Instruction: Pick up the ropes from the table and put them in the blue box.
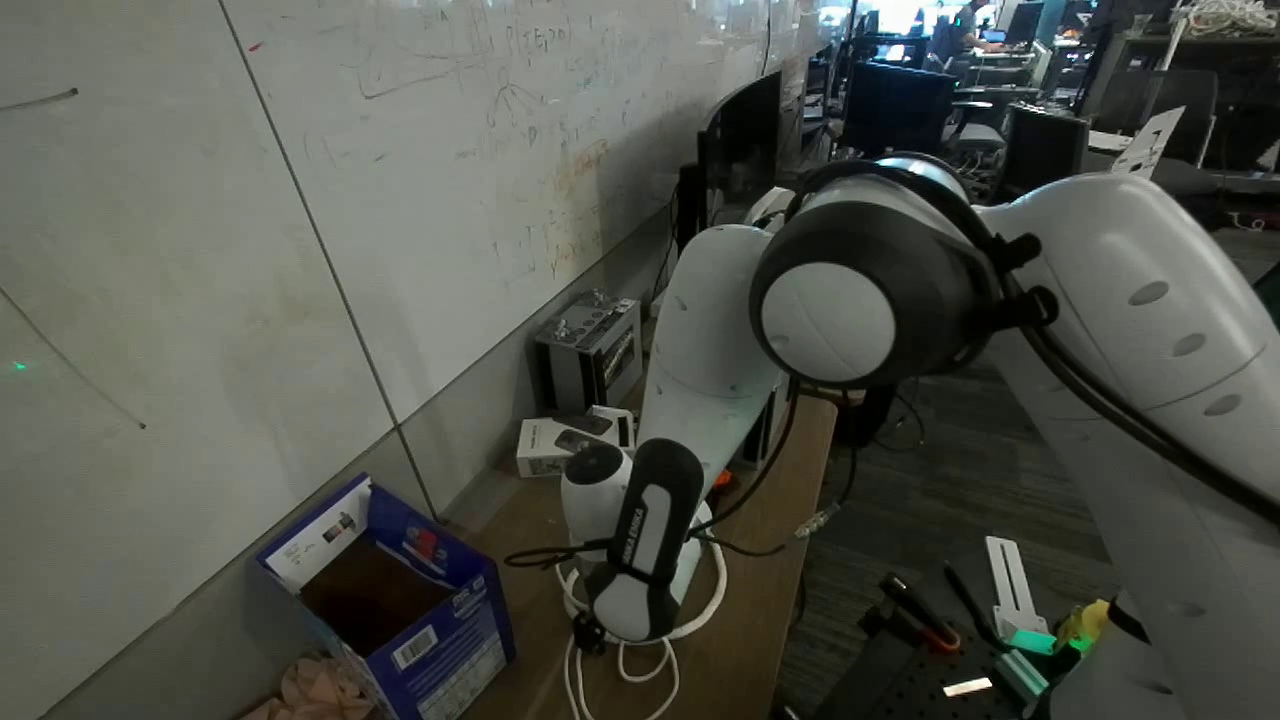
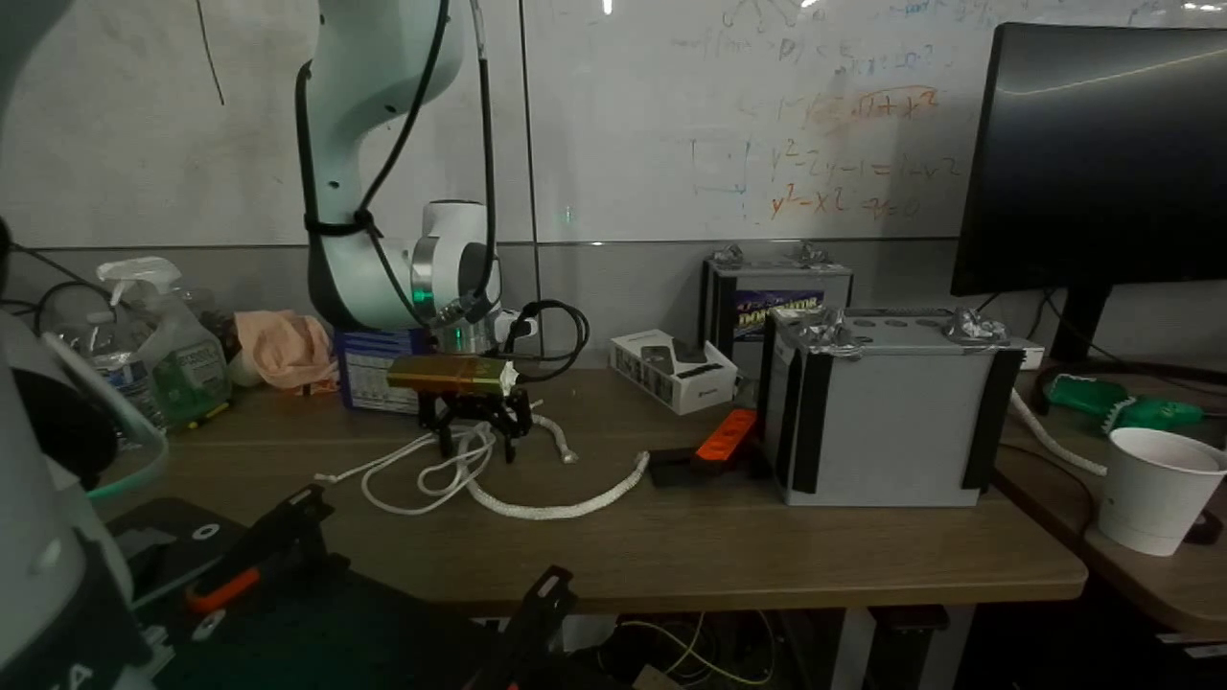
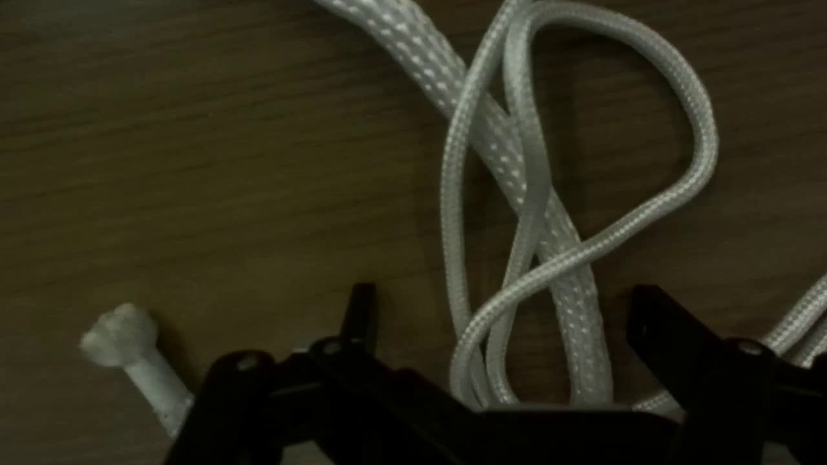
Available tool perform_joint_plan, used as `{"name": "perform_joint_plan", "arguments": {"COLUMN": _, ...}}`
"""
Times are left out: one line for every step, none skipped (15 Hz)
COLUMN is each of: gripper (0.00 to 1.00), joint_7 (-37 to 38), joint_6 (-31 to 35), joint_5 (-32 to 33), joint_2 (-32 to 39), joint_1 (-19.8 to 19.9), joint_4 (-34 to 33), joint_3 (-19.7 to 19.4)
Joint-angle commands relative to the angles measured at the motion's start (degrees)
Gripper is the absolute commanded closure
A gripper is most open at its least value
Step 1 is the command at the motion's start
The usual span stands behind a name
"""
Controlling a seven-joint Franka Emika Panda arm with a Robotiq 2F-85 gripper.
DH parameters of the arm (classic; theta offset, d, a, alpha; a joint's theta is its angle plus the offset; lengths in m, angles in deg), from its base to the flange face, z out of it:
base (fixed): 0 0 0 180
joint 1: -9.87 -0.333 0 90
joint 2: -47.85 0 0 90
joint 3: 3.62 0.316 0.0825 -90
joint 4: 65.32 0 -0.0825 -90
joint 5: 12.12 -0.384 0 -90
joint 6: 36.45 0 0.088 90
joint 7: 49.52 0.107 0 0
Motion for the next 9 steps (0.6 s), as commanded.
{"name": "perform_joint_plan", "arguments": {"gripper": 0.00, "joint_7": -1.97, "joint_6": 1.78, "joint_5": -1.49, "joint_2": 0.44, "joint_1": 0.20, "joint_4": -0.36, "joint_3": 0.06}}
{"name": "perform_joint_plan", "arguments": {"gripper": 0.00, "joint_7": -2.03, "joint_6": 1.83, "joint_5": -1.54, "joint_2": 0.45, "joint_1": 0.24, "joint_4": -0.35, "joint_3": 0.07}}
{"name": "perform_joint_plan", "arguments": {"gripper": 0.00, "joint_7": -2.23, "joint_6": 1.77, "joint_5": -1.62, "joint_2": 0.27, "joint_1": 0.50, "joint_4": -0.23, "joint_3": 0.29}}
{"name": "perform_joint_plan", "arguments": {"gripper": 0.00, "joint_7": -2.11, "joint_6": 1.67, "joint_5": -1.71, "joint_2": 0.15, "joint_1": 0.43, "joint_4": -0.20, "joint_3": 0.21}}
{"name": "perform_joint_plan", "arguments": {"gripper": 0.00, "joint_7": -2.12, "joint_6": 1.66, "joint_5": -1.73, "joint_2": 0.18, "joint_1": 0.41, "joint_4": -0.23, "joint_3": 0.15}}
{"name": "perform_joint_plan", "arguments": {"gripper": 0.00, "joint_7": -2.21, "joint_6": 1.50, "joint_5": -1.81, "joint_2": 0.11, "joint_1": 0.56, "joint_4": -0.22, "joint_3": 0.28}}
{"name": "perform_joint_plan", "arguments": {"gripper": 0.00, "joint_7": -2.26, "joint_6": 1.46, "joint_5": -1.86, "joint_2": 0.11, "joint_1": 0.66, "joint_4": -0.22, "joint_3": 0.34}}
{"name": "perform_joint_plan", "arguments": {"gripper": 0.00, "joint_7": -2.29, "joint_6": 1.48, "joint_5": -1.88, "joint_2": 0.17, "joint_1": 0.71, "joint_4": -0.23, "joint_3": 0.34}}
{"name": "perform_joint_plan", "arguments": {"gripper": 0.00, "joint_7": -2.33, "joint_6": 1.48, "joint_5": -1.93, "joint_2": 0.11, "joint_1": 0.78, "joint_4": -0.17, "joint_3": 0.38}}
